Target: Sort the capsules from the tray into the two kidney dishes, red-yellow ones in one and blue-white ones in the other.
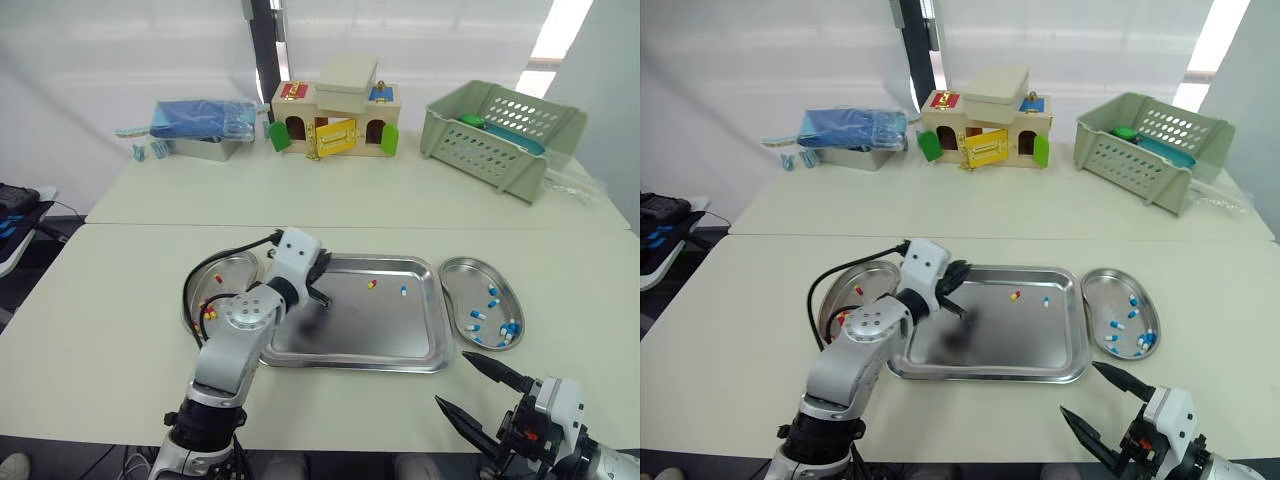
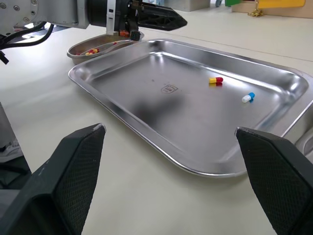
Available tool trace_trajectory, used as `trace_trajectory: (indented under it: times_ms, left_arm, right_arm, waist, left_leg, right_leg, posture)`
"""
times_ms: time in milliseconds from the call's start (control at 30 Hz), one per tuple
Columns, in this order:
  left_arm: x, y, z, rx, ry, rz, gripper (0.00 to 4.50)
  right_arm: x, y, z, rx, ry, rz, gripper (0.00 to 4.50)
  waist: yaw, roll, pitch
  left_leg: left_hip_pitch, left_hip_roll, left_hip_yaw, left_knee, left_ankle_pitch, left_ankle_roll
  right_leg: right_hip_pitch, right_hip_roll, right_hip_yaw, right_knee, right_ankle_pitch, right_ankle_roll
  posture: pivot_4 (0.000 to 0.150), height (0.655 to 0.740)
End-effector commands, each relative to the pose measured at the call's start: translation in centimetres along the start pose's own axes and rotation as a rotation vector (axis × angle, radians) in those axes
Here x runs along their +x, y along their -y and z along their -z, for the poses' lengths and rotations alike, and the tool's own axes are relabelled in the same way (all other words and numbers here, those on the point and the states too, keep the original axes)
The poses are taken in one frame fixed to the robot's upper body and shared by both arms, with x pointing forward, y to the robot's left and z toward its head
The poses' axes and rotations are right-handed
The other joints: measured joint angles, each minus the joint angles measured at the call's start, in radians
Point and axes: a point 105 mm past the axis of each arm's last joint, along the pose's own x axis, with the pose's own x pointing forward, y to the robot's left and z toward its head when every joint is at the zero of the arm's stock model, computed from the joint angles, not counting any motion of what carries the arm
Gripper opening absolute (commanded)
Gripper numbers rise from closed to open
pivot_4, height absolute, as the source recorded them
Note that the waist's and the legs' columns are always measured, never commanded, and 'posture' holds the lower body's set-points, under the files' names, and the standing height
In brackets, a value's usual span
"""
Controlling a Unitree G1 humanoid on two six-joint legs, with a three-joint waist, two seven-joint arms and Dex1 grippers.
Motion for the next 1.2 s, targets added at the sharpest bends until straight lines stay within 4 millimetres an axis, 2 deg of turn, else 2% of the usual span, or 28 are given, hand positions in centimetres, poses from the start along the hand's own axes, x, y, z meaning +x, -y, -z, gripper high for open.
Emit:
trace_trajectory:
  times_ms: [33, 167, 333, 400, 500, 600, 867, 900, 1200]
  left_arm:
    - [-1.7, -2.7, -0.4, -0.022, -0.008, -0.151, 0.41]
    - [-2.7, -2.4, -0.9, -0.033, 0.046, -0.095, 0.41]
    - [-1.8, -1.7, -1.2, 0.013, 0.039, 0.011, 0.41]
    - [-1.4, 0.3, -1.0, 0.034, 0.025, 0.155, 0.41]
    - [-0.7, 2.7, -0.7, 0.026, 0.005, 0.281, 0.97]
    - [0.0, 4.5, -0.3, 0.031, -0.011, 0.343, 1.88]
    - [2.2, 6.9, 0.7, 0.043, -0.064, 0.355, 4.28]
    - [2.4, 7.1, 0.9, 0.045, -0.073, 0.356, 4.45]
    - [3.6, 8.3, 2.7, 0.067, -0.184, 0.353, 4.45]
  right_arm:
    - [0.3, -0.1, -0.7, -0.015, 0.019, -0.057, 4.50]
    - [0.4, 0.6, -0.7, -0.019, 0.013, -0.075, 4.50]
    - [0.7, 0.8, -0.6, -0.015, 0.014, -0.088, 4.50]
    - [0.8, 0.8, -0.5, -0.013, 0.016, -0.087, 4.50]
    - [0.8, 0.7, -0.5, -0.007, 0.023, -0.076, 4.50]
    - [0.8, 0.5, -0.5, -0.003, 0.026, -0.060, 4.50]
    - [0.7, -0.4, -0.7, 0.007, 0.031, -0.008, 4.50]
    - [0.7, -0.4, -0.7, 0.008, 0.031, -0.004, 4.50]
    - [0.7, -0.6, -0.5, 0.012, 0.033, 0.024, 4.50]
  waist:
    - [0.000, 0.000, 0.000]
    - [0.000, 0.000, 0.000]
    - [0.005, 0.000, 0.000]
    - [0.003, 0.000, 0.000]
    - [0.003, 0.000, 0.000]
    - [0.001, 0.000, 0.000]
    - [0.001, 0.000, 0.000]
    - [0.001, 0.000, 0.000]
    - [0.000, 0.000, 0.000]
  left_leg:
    - [0.000, 0.000, 0.000, 0.000, 0.000, 0.000]
    - [0.000, 0.000, 0.000, -0.001, 0.000, 0.000]
    - [0.000, 0.000, 0.000, 0.000, 0.000, 0.000]
    - [0.000, 0.000, 0.000, 0.000, 0.000, 0.000]
    - [0.000, 0.000, 0.000, 0.000, 0.000, 0.000]
    - [0.000, 0.000, 0.000, 0.000, 0.000, 0.000]
    - [0.000, 0.000, 0.000, 0.000, 0.000, 0.000]
    - [0.000, 0.000, 0.000, 0.000, 0.000, 0.000]
    - [0.000, 0.000, 0.000, 0.000, 0.000, 0.000]
  right_leg:
    - [0.000, 0.000, 0.000, 0.000, 0.000, 0.000]
    - [0.000, 0.000, 0.000, 0.000, 0.000, 0.000]
    - [0.000, 0.000, -0.001, 0.000, 0.000, 0.000]
    - [0.000, 0.000, -0.001, 0.000, 0.000, 0.000]
    - [0.000, 0.000, 0.000, -0.001, 0.000, 0.000]
    - [0.000, 0.000, -0.001, -0.001, 0.000, 0.000]
    - [0.000, 0.000, 0.000, 0.000, 0.000, 0.000]
    - [0.000, 0.000, 0.000, 0.000, 0.000, 0.000]
    - [0.000, 0.000, 0.000, 0.000, 0.000, 0.000]
  posture:
    - [0.150, 0.7400]
    - [0.150, 0.7400]
    - [0.150, 0.7400]
    - [0.150, 0.7400]
    - [0.150, 0.7400]
    - [0.150, 0.7400]
    - [0.150, 0.7400]
    - [0.150, 0.7400]
    - [0.150, 0.7400]
